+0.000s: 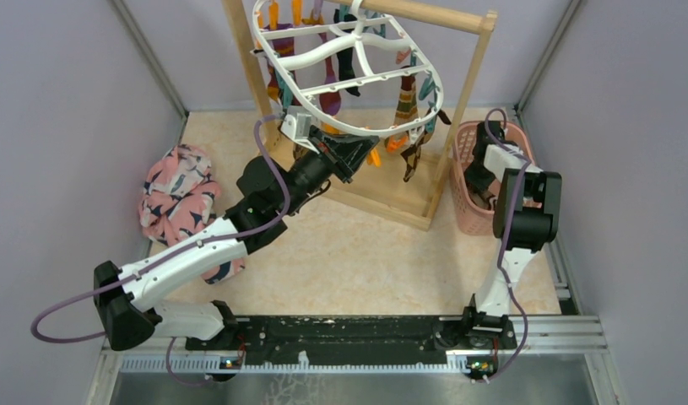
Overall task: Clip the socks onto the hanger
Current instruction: Pick up the sock from the bin, then place the sock at the center of the board.
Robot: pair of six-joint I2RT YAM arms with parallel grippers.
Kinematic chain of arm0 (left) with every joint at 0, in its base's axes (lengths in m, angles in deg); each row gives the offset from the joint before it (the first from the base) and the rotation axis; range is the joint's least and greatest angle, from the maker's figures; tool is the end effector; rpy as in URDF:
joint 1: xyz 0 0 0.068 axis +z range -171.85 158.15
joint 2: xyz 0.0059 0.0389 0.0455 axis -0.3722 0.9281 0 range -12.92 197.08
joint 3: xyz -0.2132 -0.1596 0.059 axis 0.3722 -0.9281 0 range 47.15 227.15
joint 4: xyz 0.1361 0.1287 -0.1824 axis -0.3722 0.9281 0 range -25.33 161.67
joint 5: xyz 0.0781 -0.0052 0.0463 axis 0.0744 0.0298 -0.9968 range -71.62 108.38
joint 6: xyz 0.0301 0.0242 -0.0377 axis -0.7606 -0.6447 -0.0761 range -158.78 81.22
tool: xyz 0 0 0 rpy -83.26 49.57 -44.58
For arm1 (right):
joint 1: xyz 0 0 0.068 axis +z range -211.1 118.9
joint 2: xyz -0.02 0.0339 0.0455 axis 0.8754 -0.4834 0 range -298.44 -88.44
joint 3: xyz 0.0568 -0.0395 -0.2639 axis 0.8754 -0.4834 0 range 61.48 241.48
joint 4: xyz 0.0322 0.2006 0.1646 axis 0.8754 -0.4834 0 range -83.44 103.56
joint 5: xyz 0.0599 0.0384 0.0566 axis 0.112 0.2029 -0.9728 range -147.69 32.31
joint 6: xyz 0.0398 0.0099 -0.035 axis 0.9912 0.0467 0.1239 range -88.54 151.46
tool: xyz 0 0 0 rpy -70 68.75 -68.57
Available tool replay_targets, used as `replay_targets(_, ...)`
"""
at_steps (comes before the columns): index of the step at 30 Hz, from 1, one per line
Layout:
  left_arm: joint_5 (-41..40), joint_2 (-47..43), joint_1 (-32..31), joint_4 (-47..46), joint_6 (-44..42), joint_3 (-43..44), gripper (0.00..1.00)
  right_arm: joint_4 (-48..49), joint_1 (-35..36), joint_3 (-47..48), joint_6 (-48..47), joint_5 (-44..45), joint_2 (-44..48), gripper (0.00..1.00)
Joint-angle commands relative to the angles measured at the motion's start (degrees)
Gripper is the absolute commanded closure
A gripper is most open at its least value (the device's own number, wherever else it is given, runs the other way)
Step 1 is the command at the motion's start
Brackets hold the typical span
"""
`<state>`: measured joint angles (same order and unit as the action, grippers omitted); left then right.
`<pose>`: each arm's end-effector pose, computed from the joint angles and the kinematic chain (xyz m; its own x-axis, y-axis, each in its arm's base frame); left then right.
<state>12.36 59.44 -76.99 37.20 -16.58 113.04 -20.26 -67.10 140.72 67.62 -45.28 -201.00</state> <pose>0.1702 -0.2377 0.4362 -0.0976 -0.5174 -0.8502 0.7812 0.4895 -0.3875 0.3982 -0.0496 0.1727 -0.6305 0.6458 -0.4305 0.6903 0.7202 0.0693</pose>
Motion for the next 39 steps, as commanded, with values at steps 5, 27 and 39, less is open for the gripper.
replay_targets(5,-0.2,-1.5,0.0,0.7,-0.8,-1.1,1.0,2.9,0.5,-5.3,0.9,-2.9,1.7,1.0)
replay_targets(27,0.6,-0.4,0.1,0.8,-0.8,-0.4,1.0,8.1,0.5,-5.8,-5.9,-1.8,44.5,1.0)
replay_targets(39,0.7,0.4,0.0,0.9,-0.7,0.0,1.0,-4.5,5.2,-3.4,-10.2,-28.3,55.9,1.0)
